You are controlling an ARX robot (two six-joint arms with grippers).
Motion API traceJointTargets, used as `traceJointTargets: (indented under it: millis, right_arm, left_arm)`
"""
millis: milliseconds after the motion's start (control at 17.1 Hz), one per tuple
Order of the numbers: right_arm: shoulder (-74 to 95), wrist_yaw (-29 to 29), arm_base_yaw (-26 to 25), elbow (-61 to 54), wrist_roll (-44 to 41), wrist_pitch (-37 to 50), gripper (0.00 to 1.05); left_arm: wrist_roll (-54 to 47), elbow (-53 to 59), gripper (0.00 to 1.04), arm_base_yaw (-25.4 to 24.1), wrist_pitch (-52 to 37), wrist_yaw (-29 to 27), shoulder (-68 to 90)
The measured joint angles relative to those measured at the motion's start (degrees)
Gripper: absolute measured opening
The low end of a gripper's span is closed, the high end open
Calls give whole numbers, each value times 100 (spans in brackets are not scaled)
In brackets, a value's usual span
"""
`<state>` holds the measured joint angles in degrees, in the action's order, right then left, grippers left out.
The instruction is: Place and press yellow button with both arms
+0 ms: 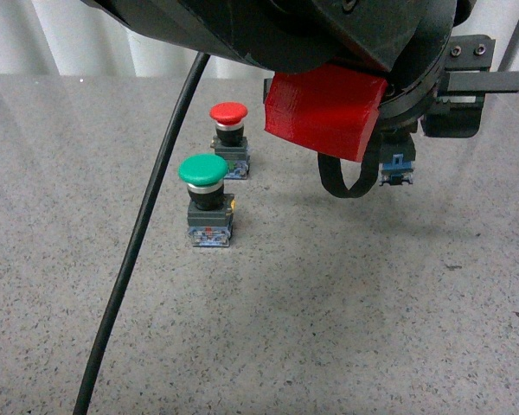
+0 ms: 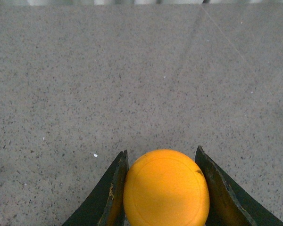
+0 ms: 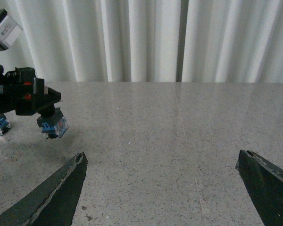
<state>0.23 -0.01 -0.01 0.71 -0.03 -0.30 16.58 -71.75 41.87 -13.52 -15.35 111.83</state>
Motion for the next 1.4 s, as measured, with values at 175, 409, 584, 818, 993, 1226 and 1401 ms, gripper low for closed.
traceJointTargets:
  millis: [175,409,584,818,993,1226,1401]
  right_arm:
    - [0,0,0,0,0,0,98]
    - [0,0,0,0,0,0,98]
    - [0,0,0,0,0,0,98]
    - [0,0,0,0,0,0,98]
    - [0,0,0,0,0,0,98]
    - [0,0,0,0,0,0,98]
    - [0,0,0,0,0,0,98]
  left_arm:
    - [-2,-11,35,-4,26,101,173]
    - [17,61,42,-42,101,302,168]
    - [20,28,71,-63,149,472,168]
    - [-101,35,97,-131,-55,551,-9]
    - [-507,210,98,-195,-1086,-52,-365]
    - [-1375,422,98,-179,-2262,-1246,-229]
    - [-2271,479,98,-168,-3333,-2164,-120]
